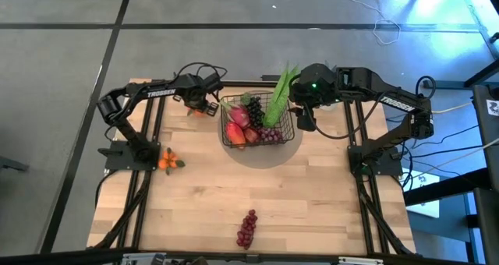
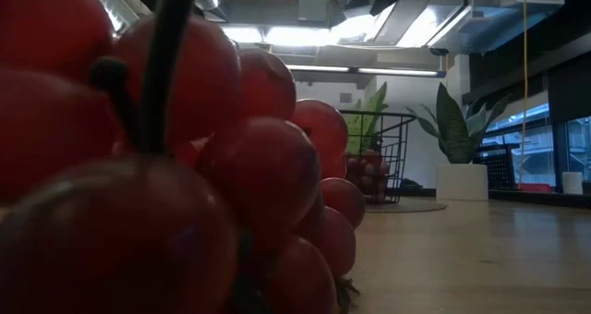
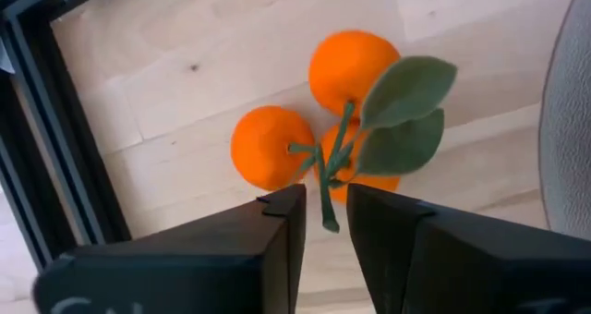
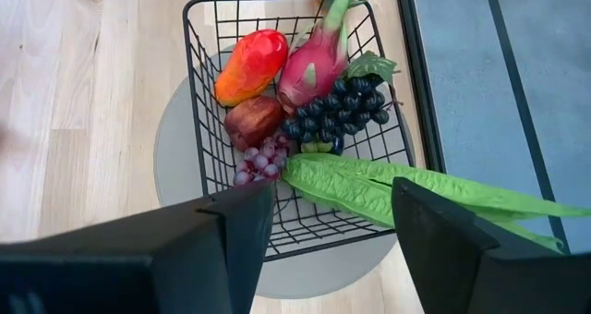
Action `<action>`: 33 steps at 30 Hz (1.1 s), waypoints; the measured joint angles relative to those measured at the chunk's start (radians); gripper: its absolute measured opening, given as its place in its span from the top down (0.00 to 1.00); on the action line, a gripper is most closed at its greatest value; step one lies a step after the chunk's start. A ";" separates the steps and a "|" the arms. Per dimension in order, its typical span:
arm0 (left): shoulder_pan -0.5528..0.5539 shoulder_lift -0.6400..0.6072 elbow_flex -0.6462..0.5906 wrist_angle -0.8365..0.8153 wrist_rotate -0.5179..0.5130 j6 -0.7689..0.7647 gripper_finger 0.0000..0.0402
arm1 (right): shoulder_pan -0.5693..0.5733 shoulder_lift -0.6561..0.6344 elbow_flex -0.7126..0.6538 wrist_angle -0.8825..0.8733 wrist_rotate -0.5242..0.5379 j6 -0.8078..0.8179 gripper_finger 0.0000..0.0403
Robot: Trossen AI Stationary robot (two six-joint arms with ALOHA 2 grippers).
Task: Build produce basket
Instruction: Put the top orange into the wire basket
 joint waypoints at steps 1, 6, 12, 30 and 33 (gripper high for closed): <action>0.001 0.000 0.000 0.002 0.000 0.000 0.83 | 0.000 0.000 0.000 0.000 0.000 0.000 0.49; 0.001 0.000 0.000 0.002 0.002 0.000 0.87 | 0.000 0.000 0.000 0.000 0.000 0.000 0.49; 0.001 0.000 0.000 -0.002 0.004 0.000 0.96 | 0.000 0.000 0.000 0.000 0.000 0.000 0.49; -0.035 -0.179 0.001 -0.178 -0.016 0.073 1.00 | 0.000 0.000 0.000 -0.008 0.001 0.000 0.49; -0.069 -0.270 0.001 -0.216 -0.013 0.101 1.00 | 0.000 0.000 0.000 -0.020 0.002 0.002 0.49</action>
